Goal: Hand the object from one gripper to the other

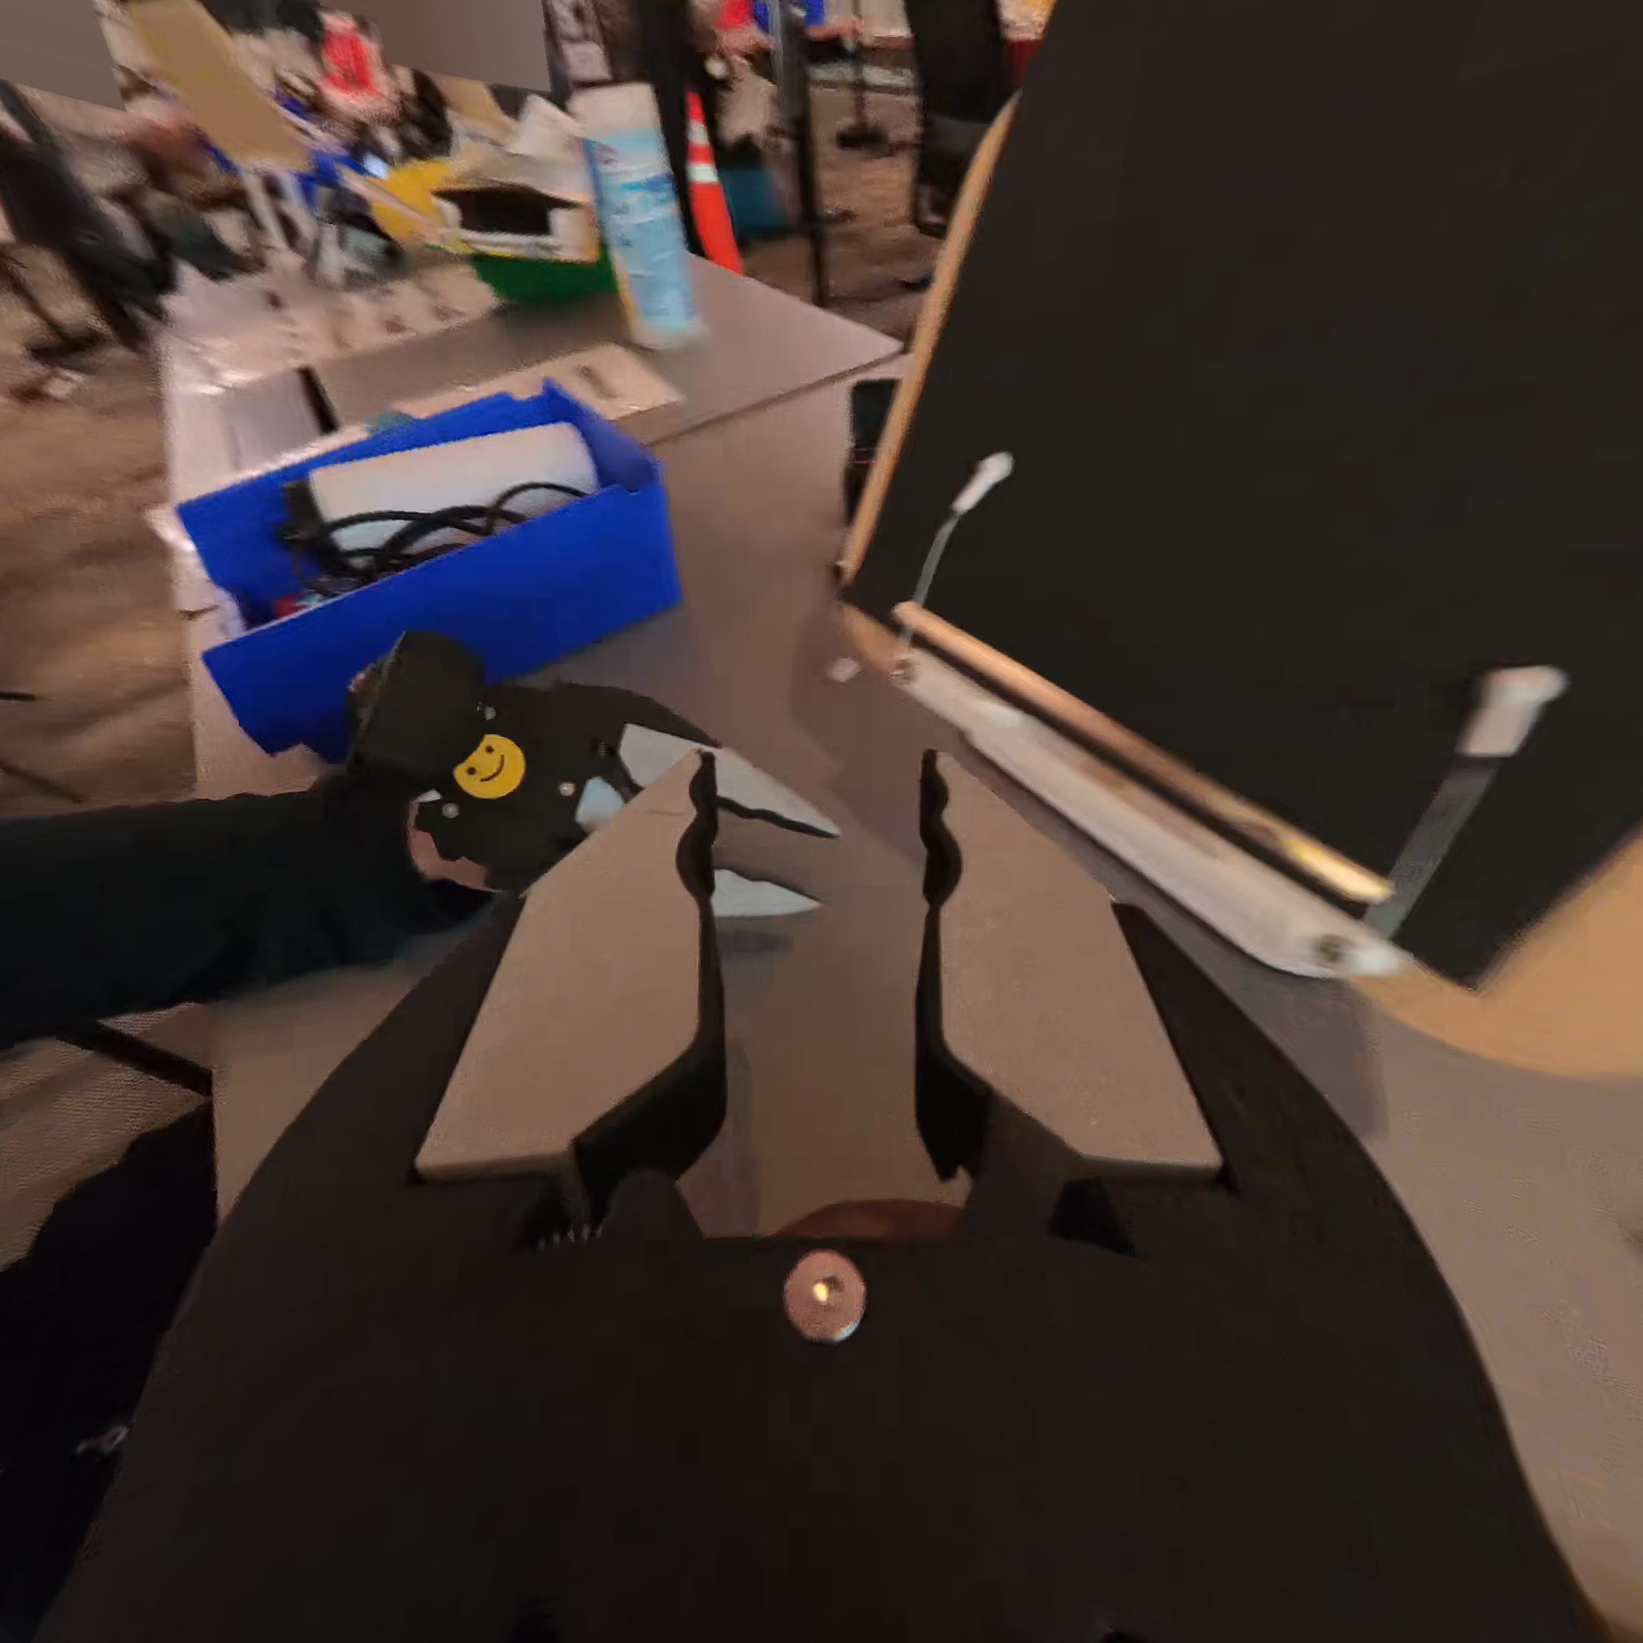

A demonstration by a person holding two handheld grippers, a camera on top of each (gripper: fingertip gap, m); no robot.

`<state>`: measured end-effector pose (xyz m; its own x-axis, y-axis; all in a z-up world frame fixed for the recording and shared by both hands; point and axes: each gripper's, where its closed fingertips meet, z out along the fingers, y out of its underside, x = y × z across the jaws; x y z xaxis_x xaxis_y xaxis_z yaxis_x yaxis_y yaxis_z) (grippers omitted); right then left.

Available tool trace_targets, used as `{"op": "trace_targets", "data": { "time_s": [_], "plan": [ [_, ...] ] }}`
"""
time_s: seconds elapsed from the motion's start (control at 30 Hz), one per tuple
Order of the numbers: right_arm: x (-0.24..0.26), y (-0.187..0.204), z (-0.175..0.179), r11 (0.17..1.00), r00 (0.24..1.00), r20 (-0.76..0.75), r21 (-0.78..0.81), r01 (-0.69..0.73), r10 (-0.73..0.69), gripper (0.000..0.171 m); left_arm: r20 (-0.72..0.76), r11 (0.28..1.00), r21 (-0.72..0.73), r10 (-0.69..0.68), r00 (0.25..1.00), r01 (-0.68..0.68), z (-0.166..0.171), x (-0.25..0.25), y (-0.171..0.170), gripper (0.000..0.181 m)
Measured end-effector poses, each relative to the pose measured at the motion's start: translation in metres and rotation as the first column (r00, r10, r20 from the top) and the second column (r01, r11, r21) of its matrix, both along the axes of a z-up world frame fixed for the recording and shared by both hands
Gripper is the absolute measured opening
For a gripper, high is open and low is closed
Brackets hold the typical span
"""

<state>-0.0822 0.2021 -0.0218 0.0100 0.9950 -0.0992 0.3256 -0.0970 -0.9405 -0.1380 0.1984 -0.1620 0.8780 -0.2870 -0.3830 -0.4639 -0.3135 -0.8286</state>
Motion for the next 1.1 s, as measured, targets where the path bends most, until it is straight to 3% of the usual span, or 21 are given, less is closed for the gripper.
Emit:
{"op": "trace_targets", "data": {
  "time_s": [0.17, 0.27, 0.4, 0.67, 0.8, 0.9, 1.0, 1.1],
  "plan": [
    [-0.049, 0.032, -0.106, 0.978, 0.985, 0.018, 0.121, 0.168, -0.171, 0.043, 0.004, 1.000, -0.006, 0.018, 1.000, -0.018, -0.001, -0.006, 0.000, 0.026],
    [-0.053, 0.044, -0.136, 0.967, 0.975, 0.097, 0.181, 0.179, -0.199, 0.044, 0.013, 1.000, -0.013, 0.019, 1.000, -0.019, -0.001, -0.008, 0.001, 0.026],
    [-0.052, 0.043, -0.146, 0.972, 0.970, 0.161, 0.177, 0.154, -0.183, 0.054, 0.006, 1.000, -0.021, 0.016, 1.000, -0.016, -0.002, -0.007, 0.002, 0.026],
    [-0.055, 0.038, -0.159, 0.982, 0.961, 0.241, 0.157, 0.101, -0.137, 0.054, -0.020, 0.999, -0.016, 0.043, 0.999, -0.043, -0.003, -0.013, 0.000, 0.027],
    [-0.055, 0.036, -0.158, 0.981, 0.963, 0.235, 0.170, 0.094, -0.133, 0.053, 0.000, 0.990, 0.095, 0.102, 0.995, -0.102, 0.015, -0.018, -0.007, 0.023],
    [-0.055, 0.035, -0.156, 0.982, 0.967, 0.220, 0.165, 0.091, -0.126, 0.052, 0.142, 0.987, 0.076, 0.130, 0.981, -0.142, 0.021, -0.008, -0.029, 0.026],
    [-0.055, 0.034, -0.154, 0.985, 0.971, 0.211, 0.149, 0.081, -0.112, 0.051, 0.298, 0.997, 0.031, 0.056, 0.953, -0.069, 0.037, 0.021, -0.070, 0.028],
    [-0.055, 0.034, -0.153, 0.987, 0.973, 0.205, 0.143, 0.079, -0.108, 0.051, 0.388, 0.999, 0.022, 0.024, 0.921, -0.036, 0.085, 0.020, -0.125, 0.030]
  ]
}}
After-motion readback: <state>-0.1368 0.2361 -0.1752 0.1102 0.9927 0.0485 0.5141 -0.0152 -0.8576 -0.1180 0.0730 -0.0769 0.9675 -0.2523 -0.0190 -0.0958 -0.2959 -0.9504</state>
